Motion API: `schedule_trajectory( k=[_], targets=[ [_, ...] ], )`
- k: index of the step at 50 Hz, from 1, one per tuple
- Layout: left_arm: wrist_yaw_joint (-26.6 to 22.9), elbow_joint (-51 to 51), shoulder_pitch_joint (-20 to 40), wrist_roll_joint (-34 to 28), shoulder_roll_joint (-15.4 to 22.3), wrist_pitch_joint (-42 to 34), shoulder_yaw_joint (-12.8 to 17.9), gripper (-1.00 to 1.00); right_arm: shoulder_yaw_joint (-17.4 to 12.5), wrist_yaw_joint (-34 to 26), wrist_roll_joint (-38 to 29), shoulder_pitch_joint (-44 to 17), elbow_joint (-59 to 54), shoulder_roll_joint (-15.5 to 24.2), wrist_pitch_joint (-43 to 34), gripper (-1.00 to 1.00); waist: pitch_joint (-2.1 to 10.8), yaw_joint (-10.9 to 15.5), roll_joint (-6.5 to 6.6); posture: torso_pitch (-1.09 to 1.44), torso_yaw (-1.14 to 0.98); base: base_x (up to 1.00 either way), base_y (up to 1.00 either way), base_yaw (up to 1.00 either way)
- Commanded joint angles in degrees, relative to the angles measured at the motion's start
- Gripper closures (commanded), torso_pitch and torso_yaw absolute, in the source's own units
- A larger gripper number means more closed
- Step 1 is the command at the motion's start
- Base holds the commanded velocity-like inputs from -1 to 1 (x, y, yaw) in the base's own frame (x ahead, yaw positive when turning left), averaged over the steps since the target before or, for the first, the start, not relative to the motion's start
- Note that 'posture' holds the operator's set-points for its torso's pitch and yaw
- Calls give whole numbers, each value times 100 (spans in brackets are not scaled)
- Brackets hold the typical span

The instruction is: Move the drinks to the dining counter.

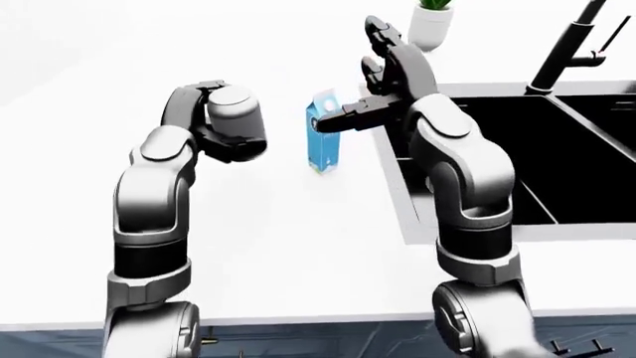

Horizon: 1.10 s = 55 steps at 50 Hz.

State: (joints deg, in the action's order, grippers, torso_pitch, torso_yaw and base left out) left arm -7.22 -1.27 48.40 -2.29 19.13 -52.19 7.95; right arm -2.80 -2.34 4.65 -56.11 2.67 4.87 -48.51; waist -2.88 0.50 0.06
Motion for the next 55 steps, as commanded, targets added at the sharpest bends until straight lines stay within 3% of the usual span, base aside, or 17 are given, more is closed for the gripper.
schedule_trajectory(
  k=[1,10,24,27,35,39,43,53,55],
  targets=[
    [116,-154,325,-67,53,763,117,100,4,25,84,-230,108,39,133,-100,195,3,35,0,0,0,0,0],
    [346,-1994,539,46,49,2083,176,100,23,104,196,-350,162,85,32,-100,245,-21,45,0,0,0,0,0],
    [447,-2652,492,-144,35,2899,47,100,54,90,214,-296,135,50,93,-100,262,-31,47,0,0,0,0,0],
    [433,-2672,491,-173,34,2939,39,65,57,89,212,-289,150,42,78,-100,269,-43,57,0,0,0,0,0],
    [396,-2689,508,-249,17,2955,28,22,48,73,211,-287,112,44,111,-100,263,-44,59,0,0,0,0,0],
    [360,-2550,475,-257,23,2911,33,-22,41,90,234,-292,153,33,66,-100,264,-48,63,0,0,0,0,0],
    [313,-2490,476,-250,3,2910,37,-54,47,93,255,-271,158,29,76,-100,256,-48,62,0,0,0,0,0],
    [179,-2135,427,-237,-1,2732,34,-100,22,73,289,-287,178,81,53,-100,264,-44,87,0,0,0,0,0],
    [146,-2062,421,-235,7,2691,38,-100,6,73,308,-318,260,106,-42,-100,263,-44,85,0,0,0,0,0]
  ],
)
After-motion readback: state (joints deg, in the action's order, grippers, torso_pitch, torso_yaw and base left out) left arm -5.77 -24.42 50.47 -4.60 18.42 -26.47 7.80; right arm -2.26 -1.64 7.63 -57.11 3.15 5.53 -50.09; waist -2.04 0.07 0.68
